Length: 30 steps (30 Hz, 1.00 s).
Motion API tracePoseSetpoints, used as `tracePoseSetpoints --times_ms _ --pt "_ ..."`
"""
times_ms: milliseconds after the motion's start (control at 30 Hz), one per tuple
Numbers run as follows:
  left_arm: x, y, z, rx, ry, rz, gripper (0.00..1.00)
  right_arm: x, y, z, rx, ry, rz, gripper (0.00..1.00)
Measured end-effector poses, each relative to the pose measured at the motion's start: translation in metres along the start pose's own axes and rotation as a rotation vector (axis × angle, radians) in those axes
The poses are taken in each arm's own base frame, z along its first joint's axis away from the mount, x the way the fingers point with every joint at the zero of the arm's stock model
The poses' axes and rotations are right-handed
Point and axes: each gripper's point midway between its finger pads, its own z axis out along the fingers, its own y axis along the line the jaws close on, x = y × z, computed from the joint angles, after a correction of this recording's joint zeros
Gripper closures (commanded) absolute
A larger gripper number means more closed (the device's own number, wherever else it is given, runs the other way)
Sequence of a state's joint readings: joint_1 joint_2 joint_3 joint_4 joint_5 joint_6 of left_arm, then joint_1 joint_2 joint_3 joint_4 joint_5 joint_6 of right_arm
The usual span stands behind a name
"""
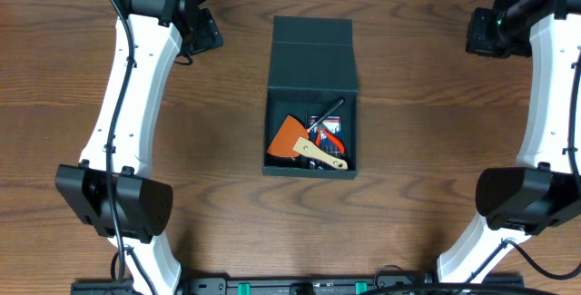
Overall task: Pack container
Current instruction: 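Move both grippers to the box lid's top corners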
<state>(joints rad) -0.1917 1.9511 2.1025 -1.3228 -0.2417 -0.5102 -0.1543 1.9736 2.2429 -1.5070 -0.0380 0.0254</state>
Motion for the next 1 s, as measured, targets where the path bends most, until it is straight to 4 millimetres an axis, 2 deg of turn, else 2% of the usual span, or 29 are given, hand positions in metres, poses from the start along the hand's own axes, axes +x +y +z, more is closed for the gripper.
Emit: tracePoseSetpoints --times_ms 33,167,367,500,633,733,833,1000 --pt "0.0 0.0 0.0 -0.002 0.002 0.005 0.94 0.0 0.0 0.0 0.0 0.001 -0.003 0.99" --pt "-0.003 -0.002 0.0 0.008 -0.013 0.012 0.94 0.0 0.0 0.0 0.0 -0.001 -0.008 0.99" --pt "-0.016 -0.017 -0.002 0.064 -0.07 0.096 0.94 -0.008 0.003 0.005 -0.016 -0.029 -0.013 0.99" --pt "-0.016 -0.041 -0.005 0.181 -0.07 0.189 0.94 -0.007 0.007 0.027 -0.025 -0.015 -0.02 0.99" --pt "-0.007 -0.062 -0.01 0.299 -0.038 0.257 0.94 0.006 0.02 0.061 -0.039 0.034 -0.049 0.99" --pt "-0.001 -0.081 -0.016 0.418 -0.025 0.337 0.94 0.019 0.038 0.088 -0.065 0.071 -0.095 0.99" --pt "0.017 -0.1 -0.026 0.571 0.012 0.492 0.94 0.037 0.062 0.111 -0.132 0.109 -0.161 0.99" --pt "0.035 -0.119 -0.044 0.764 0.02 0.657 0.94 0.064 0.092 0.13 -0.238 0.168 -0.221 0.99"
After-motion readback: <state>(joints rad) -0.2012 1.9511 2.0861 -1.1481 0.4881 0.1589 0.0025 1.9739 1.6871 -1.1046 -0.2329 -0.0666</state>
